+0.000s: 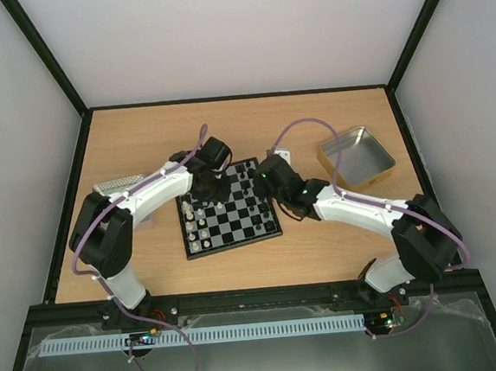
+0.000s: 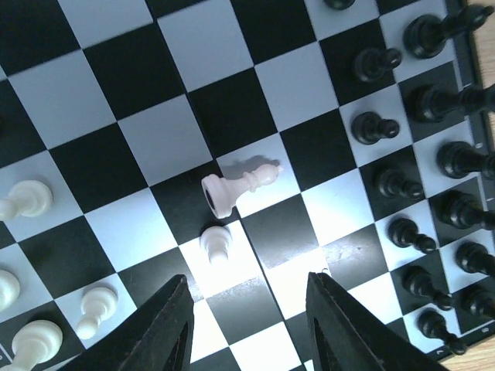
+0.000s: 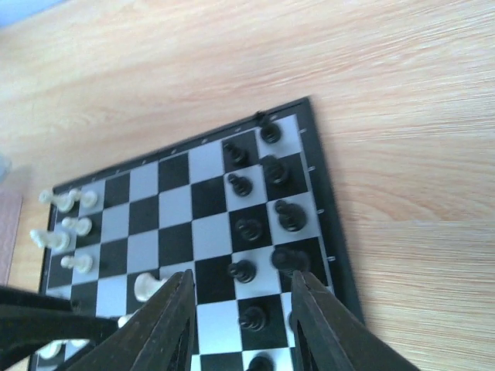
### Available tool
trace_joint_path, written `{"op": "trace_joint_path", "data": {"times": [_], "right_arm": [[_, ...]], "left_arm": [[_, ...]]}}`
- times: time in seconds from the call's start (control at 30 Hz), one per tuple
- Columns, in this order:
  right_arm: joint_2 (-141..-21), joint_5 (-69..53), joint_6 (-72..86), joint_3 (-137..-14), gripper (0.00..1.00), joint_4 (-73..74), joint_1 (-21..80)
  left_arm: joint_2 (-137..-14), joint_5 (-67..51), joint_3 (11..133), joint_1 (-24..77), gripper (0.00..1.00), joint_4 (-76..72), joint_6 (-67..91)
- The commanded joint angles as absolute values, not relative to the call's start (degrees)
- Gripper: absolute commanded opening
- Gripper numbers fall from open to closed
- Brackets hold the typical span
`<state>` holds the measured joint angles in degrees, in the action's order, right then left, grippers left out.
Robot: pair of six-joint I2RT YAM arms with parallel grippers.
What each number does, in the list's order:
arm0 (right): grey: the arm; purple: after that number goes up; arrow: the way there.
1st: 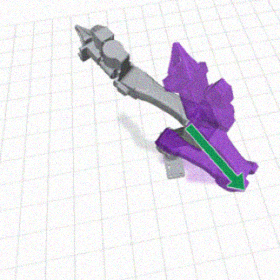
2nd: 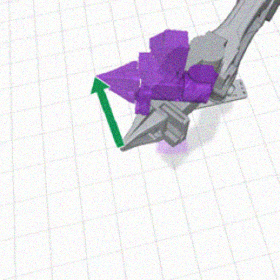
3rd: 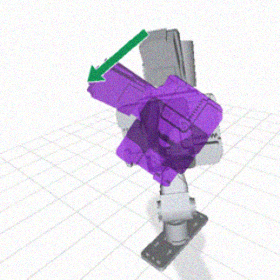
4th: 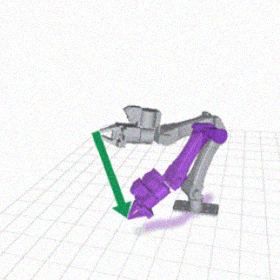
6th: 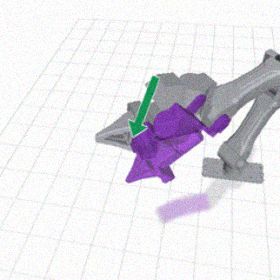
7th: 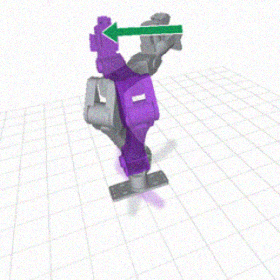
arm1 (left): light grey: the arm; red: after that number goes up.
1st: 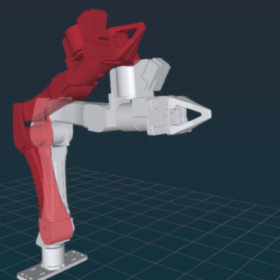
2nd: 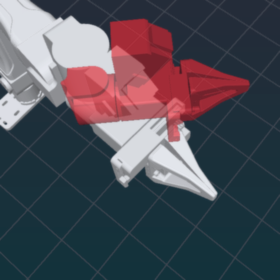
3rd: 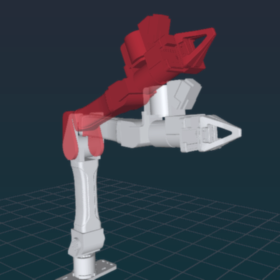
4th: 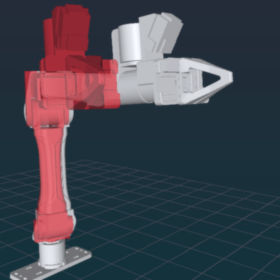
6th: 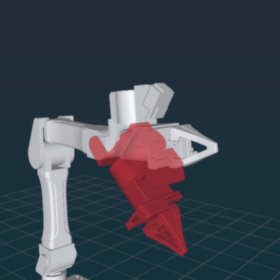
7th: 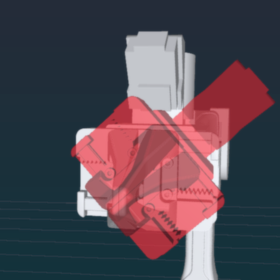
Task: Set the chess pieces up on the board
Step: Pick up the chess piece from the chessboard, then place the chess piece on the chessboard.
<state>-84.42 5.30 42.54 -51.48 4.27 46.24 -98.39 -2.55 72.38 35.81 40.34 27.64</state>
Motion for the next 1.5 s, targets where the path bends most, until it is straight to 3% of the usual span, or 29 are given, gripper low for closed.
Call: {"op": "trace_joint_path", "data": {"times": [0.0,0.17,0.4,0.77,1.47], "right_arm": [[-80.5,11.8,46.8,-48.1,0.34,0.9,45.2],[-80.4,11.5,46.9,-47.9,0.34,1.3,44.8],[-80.8,11.1,46.9,-47.9,0.34,0.9,44.6],[-81.1,10.5,46.8,-48.1,0.34,0.8,44.5],[-82.8,9.3,46.9,-48.3,0.34,0.3,44.4]], "left_arm": [[-100.8,-2.2,71.3,36.2,0.43,41.4,28.4],[-103.2,-3.7,71.3,36.5,0.41,40.5,28.2],[-105.5,-2.8,71.4,36.5,0.31,40.6,28.1],[-104.6,-0.6,72.0,36.5,0.04,42.3,27.9],[-101.5,3.0,69.3,30.4,0.04,43.6,27.6]]}}
